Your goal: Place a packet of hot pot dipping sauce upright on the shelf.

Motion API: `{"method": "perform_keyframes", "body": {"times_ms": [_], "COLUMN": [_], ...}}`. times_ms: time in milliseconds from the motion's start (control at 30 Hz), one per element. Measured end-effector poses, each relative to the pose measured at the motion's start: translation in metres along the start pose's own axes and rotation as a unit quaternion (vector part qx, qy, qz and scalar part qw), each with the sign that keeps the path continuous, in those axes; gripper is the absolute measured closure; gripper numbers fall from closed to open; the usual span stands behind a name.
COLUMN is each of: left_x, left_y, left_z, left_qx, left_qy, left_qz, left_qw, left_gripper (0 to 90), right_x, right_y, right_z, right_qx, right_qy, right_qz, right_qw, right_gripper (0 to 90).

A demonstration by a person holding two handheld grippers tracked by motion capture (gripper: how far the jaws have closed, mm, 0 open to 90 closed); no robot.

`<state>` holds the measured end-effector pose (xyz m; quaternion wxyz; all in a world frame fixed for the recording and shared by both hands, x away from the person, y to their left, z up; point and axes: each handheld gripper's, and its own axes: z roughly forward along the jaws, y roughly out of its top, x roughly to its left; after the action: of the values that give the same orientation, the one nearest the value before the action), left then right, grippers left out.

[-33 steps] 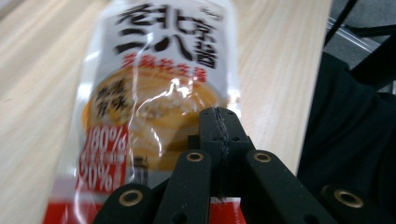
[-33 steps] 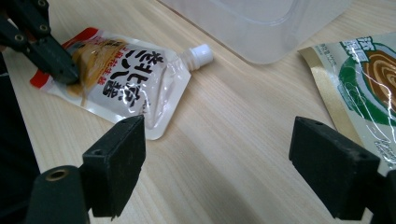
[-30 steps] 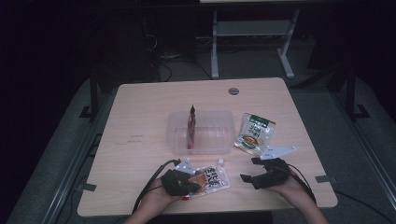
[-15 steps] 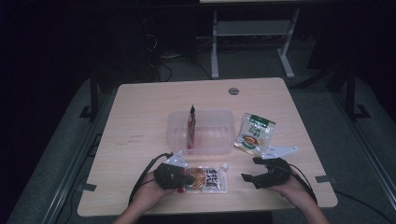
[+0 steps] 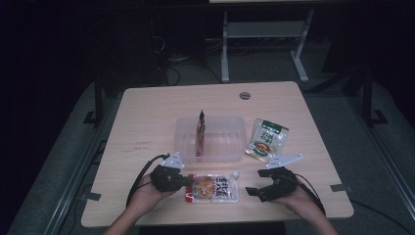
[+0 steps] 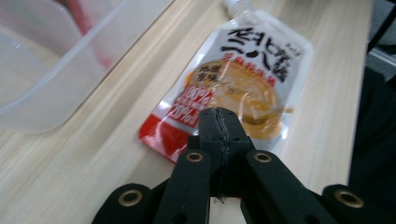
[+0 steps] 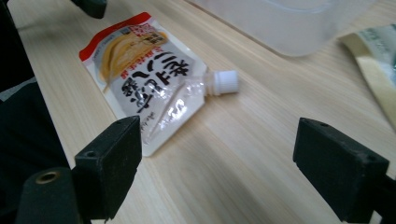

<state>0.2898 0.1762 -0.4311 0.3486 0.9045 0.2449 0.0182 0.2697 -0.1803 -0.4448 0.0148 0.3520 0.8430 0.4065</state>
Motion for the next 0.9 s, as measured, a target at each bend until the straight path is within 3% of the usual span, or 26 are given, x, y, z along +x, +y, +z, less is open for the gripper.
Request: {"method": "perform_keyframes", "body": {"times_ms": [200, 333, 400, 433, 467, 667, 767, 900], "left_x": [0.005, 0.007, 0.009, 0.008, 0.01, 0.012, 0.011, 0.002], "left_y": [-0.005, -0.007, -0.007, -0.008, -0.009, -0.008, -0.006, -0.006], "left_z": [0.005, 0.011, 0.013, 0.016, 0.016, 0.009, 0.002, 0.01], "left_qx": [0.023, 0.038, 0.055, 0.056, 0.064, 0.047, 0.016, 0.019], "left_qy": [0.003, 0.011, 0.025, 0.031, 0.032, 0.031, 0.014, -0.009], "left_qz": [-0.005, -0.005, 0.003, -0.003, 0.007, -0.009, -0.009, -0.005], "left_qw": [0.9997, 0.9992, 0.9982, 0.9979, 0.9974, 0.9984, 0.9997, 0.9998], "left_gripper": [89.9, 89.9, 89.9, 89.9, 90.0, 89.9, 89.9, 89.9], "right_x": [0.012, 0.013, 0.013, 0.013, 0.013, 0.012, 0.012, 0.012], "right_y": [0.003, 0.004, 0.004, 0.004, 0.004, 0.003, 0.003, 0.004], "right_z": [0.019, 0.025, 0.026, 0.027, 0.027, 0.029, 0.03, 0.031], "right_qx": [0.035, 0.044, 0.045, 0.044, 0.046, 0.048, 0.049, 0.047], "right_qy": [0.025, 0.036, 0.039, 0.042, 0.04, 0.046, 0.046, 0.047], "right_qz": [-0.014, -0.011, -0.012, -0.011, -0.012, -0.01, -0.011, -0.011], "right_qw": [0.999, 0.9983, 0.9982, 0.9981, 0.9981, 0.9977, 0.9977, 0.9977], "right_gripper": [15.0, 15.1, 15.4, 15.6, 15.6, 15.8, 15.8, 15.8]}}
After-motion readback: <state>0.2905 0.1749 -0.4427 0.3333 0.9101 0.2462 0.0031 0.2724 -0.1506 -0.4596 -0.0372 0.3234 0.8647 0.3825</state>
